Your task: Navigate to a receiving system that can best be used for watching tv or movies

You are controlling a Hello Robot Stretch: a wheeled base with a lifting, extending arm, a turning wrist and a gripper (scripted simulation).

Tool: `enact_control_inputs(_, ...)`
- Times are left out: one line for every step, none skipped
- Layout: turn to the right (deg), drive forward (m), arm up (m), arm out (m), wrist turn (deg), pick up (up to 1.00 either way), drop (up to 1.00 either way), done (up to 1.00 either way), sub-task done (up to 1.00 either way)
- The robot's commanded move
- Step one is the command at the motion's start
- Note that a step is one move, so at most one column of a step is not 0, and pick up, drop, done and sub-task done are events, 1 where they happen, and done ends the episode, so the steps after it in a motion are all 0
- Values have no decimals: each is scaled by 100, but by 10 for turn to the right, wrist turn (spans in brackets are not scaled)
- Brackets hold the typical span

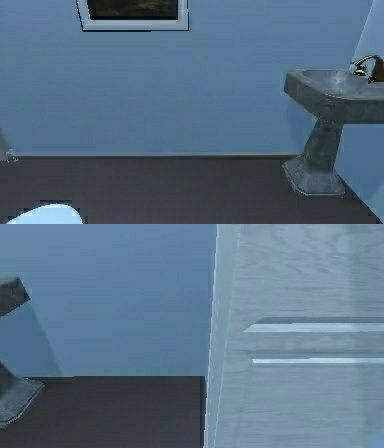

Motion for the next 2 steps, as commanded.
enact_control_inputs(0,75,0,0,0,0,0,0,0)
enact_control_inputs(-450,0,0,0,0,0,0,0,0)
